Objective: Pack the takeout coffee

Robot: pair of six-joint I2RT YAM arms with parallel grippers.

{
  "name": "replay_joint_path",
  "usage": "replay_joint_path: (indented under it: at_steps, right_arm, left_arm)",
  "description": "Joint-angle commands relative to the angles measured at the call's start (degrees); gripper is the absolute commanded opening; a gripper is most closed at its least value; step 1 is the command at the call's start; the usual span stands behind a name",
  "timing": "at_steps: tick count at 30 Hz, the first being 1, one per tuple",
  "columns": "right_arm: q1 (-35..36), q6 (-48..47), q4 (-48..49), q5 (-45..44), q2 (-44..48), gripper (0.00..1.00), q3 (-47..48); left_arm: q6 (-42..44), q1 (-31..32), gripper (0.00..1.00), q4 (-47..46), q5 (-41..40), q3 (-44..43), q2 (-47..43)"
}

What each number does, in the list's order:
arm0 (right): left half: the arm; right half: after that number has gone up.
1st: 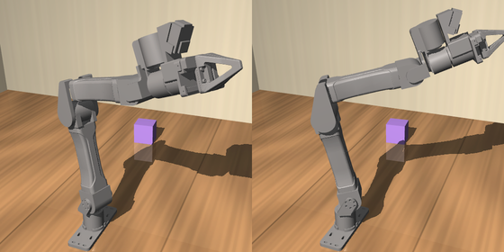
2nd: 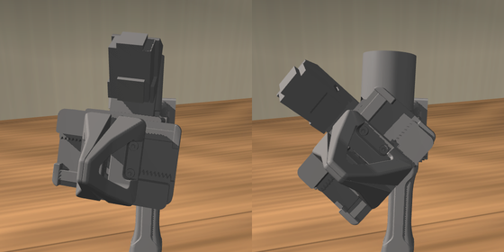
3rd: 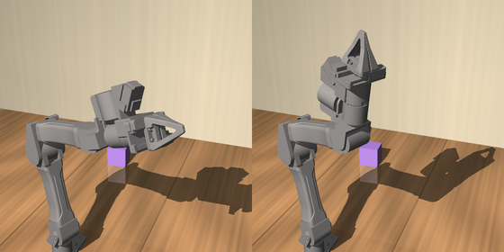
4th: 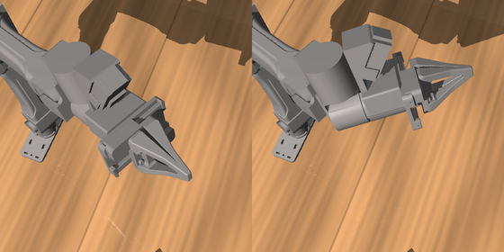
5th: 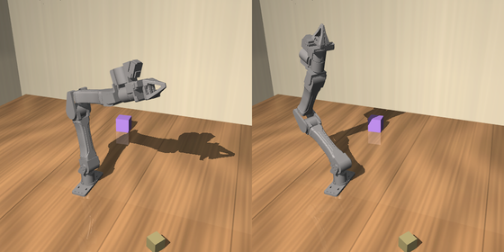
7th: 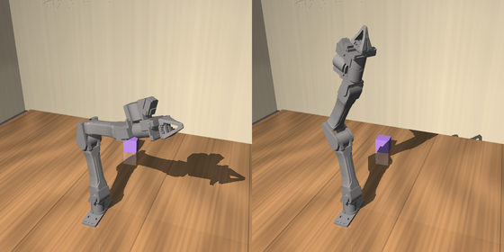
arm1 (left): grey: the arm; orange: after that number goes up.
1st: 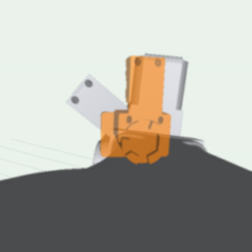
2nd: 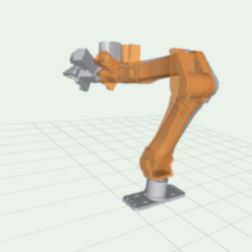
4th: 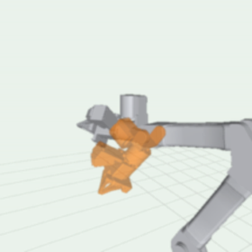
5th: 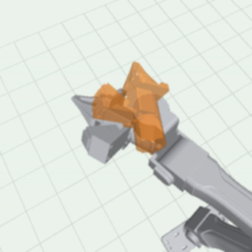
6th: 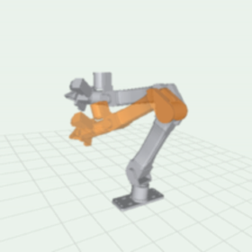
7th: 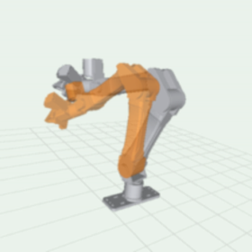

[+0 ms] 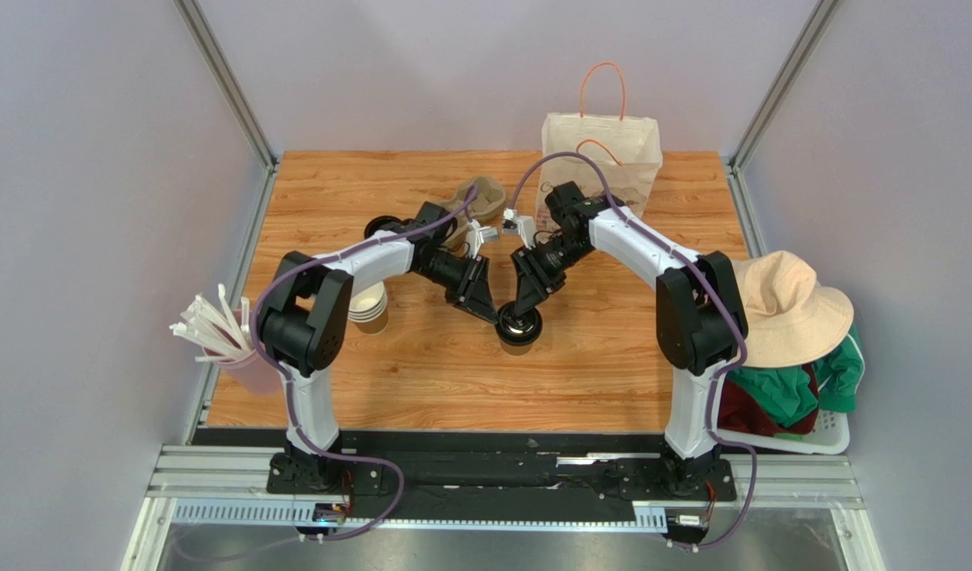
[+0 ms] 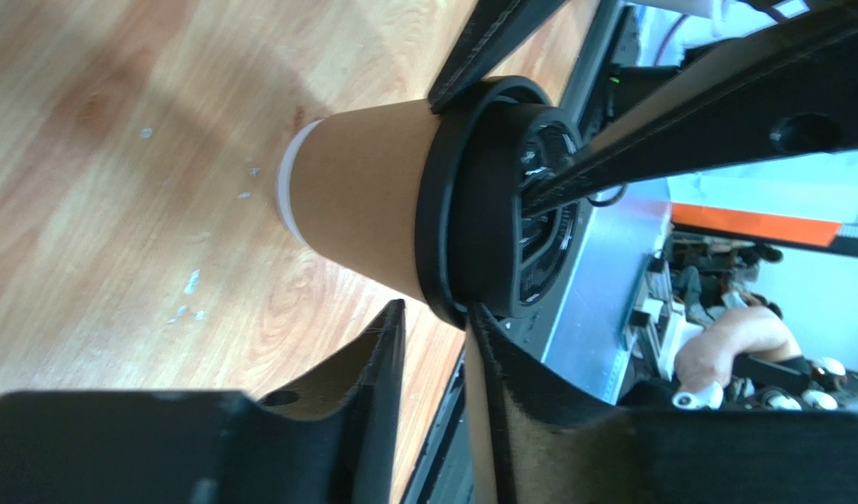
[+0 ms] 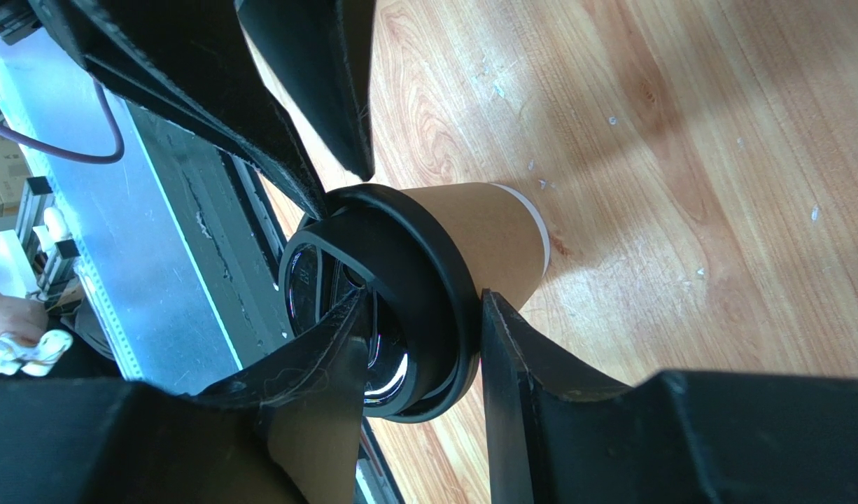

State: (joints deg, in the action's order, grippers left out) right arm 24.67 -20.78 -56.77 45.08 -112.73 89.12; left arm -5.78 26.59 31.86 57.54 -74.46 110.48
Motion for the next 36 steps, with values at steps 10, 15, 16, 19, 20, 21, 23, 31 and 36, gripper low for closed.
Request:
replay_joint_path:
  at_steps: [10, 15, 16, 19, 20, 21, 23, 31, 36]
  right_arm:
    - [-0.1, -1.3, 2.2, -4.9, 1.5, 0.47, 2.5]
    - [-0.1, -0.8, 0.3, -4.6, 2.2, 0.56, 5.0]
    - [-0.1, -0.8, -0.1, -4.7, 2.4, 0.58, 5.4]
    - [-0.1, -0.5, -0.7, -4.8, 3.7, 0.64, 6.7]
    - [-0.1, -0.2, -0.9, -4.9, 3.8, 0.65, 7.0]
    - [-0.1, -0.1, -1.1, -5.1, 4.1, 0.65, 7.4]
    - [-0.1, 0.3, -1.6, -6.1, 4.5, 0.65, 7.9]
    - [-0.3, 3.6, -2.0, -11.8, 10.3, 0.63, 4.6]
    - [-1.1, 8.7, 0.8, -14.1, 12.4, 0.63, -2.5]
  left_arm:
    - [5.0, -0.4, 0.51, -2.6, -7.4, 0.5, -6.0]
    - [4.9, -0.4, 0.51, -2.9, -6.7, 0.5, -5.5]
    - [4.8, -0.4, 0.51, -2.9, -6.5, 0.5, -5.5]
    - [4.6, -0.4, 0.51, -3.2, -6.0, 0.6, -5.5]
    - [4.6, -0.4, 0.51, -3.2, -5.9, 0.6, -5.4]
    - [4.6, -0.4, 0.51, -3.3, -5.9, 0.6, -5.4]
    - [4.6, -0.5, 0.51, -3.3, -5.9, 0.6, -5.7]
    - [5.5, -3.1, 0.51, -1.7, -4.4, -2.5, -6.7]
    - [7.3, -3.7, 0.51, 0.6, -4.3, -7.1, -5.6]
